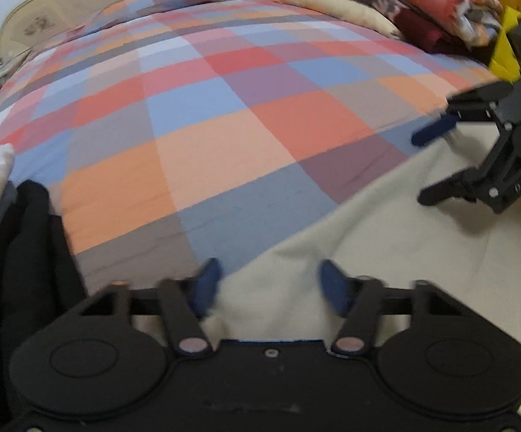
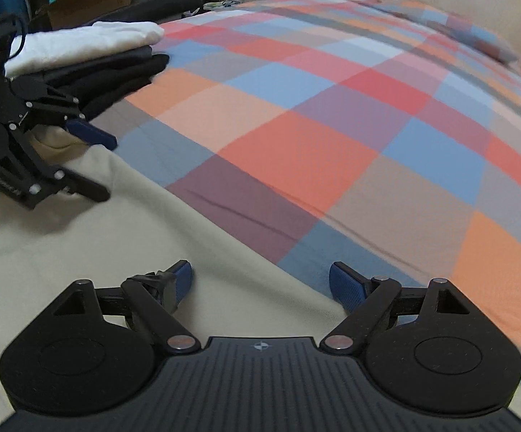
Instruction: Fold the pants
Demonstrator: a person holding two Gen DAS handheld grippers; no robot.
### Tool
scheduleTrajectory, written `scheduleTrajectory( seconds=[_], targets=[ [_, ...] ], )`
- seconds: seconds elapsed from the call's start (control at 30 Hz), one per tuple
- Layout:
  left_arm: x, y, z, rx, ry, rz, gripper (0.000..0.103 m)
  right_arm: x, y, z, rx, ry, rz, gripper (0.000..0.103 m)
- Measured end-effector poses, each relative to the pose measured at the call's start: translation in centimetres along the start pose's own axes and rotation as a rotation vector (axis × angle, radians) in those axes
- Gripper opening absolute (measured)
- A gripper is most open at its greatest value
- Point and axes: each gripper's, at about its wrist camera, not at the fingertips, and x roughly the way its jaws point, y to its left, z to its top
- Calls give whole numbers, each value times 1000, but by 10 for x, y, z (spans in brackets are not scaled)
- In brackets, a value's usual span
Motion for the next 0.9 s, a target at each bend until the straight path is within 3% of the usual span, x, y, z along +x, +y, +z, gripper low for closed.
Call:
scheduleTrajectory(
  seconds=[0.03, 0.07, 0.1, 0.13, 0.2, 0.3, 0.37, 0.4, 0.43, 0.47, 0.5, 0.53, 0.57, 0.7, 0.73, 0.77, 0.8, 0.83, 0.87, 0.9],
  targets=[
    [0, 2, -1, -14, -10, -6, 32, 0, -2, -1, 24, -1, 14, 103],
    [-3, 4, -3, -28, -22, -11, 8, -1, -3, -3, 51, -8, 25, 91],
    [-6, 4, -4, -38, -32, -15, 9, -4, -1, -4, 53, -23, 33, 26],
    [-8, 1, -4, -38, -45, -4, 8, -8, 3, -4, 38, -42, 32, 11],
    [-11, -3, -3, -6, -65, 32, 7, -12, 7, -2, 30, -71, 8, 4],
    [-2, -3, 6, -52, -49, 51, 7, -8, 3, 1, 85, -83, -71, 2],
    [1, -3, 9, -30, -43, 56, 11, -4, 7, 1, 65, -70, -89, 5],
    [-1, -4, 10, -12, -45, 66, 15, -4, 9, 0, 50, -56, -76, 11],
    [-3, -5, 10, 1, -53, 80, 27, -5, 8, 0, 50, -44, -52, 15],
    [-6, -5, 10, 11, -62, 82, 44, -8, 5, -1, 66, -45, -26, 33],
    [-8, -6, 9, 15, -67, 67, 53, -10, 1, -1, 85, -45, -8, 69],
    [-8, -6, 9, 16, -67, 46, 61, -12, -4, -2, 105, -37, 5, 92],
    [-6, -8, 9, 20, -55, 31, 62, -13, -7, -3, 121, -32, 5, 103],
    [10, -12, 10, 48, -15, 55, 66, -4, -6, -6, 88, -3, -24, 103],
    [10, -12, 10, 32, -15, 48, 60, -2, -5, -6, 76, -1, -27, 103],
    [11, -10, 11, 11, -15, 42, 40, -1, -3, -6, 70, -2, -28, 103],
    [11, -9, 11, -1, -14, 39, 26, -1, -3, -6, 69, 2, -27, 103],
    [9, -8, 12, -4, -17, 45, 4, -2, -1, -6, 72, 6, -23, 95],
    [7, -9, 12, -4, -21, 46, 4, -4, 0, -5, 70, -3, -24, 36],
    [4, -11, 12, -5, -31, 51, 3, -7, 2, -3, 58, -13, -25, 9]
  ],
)
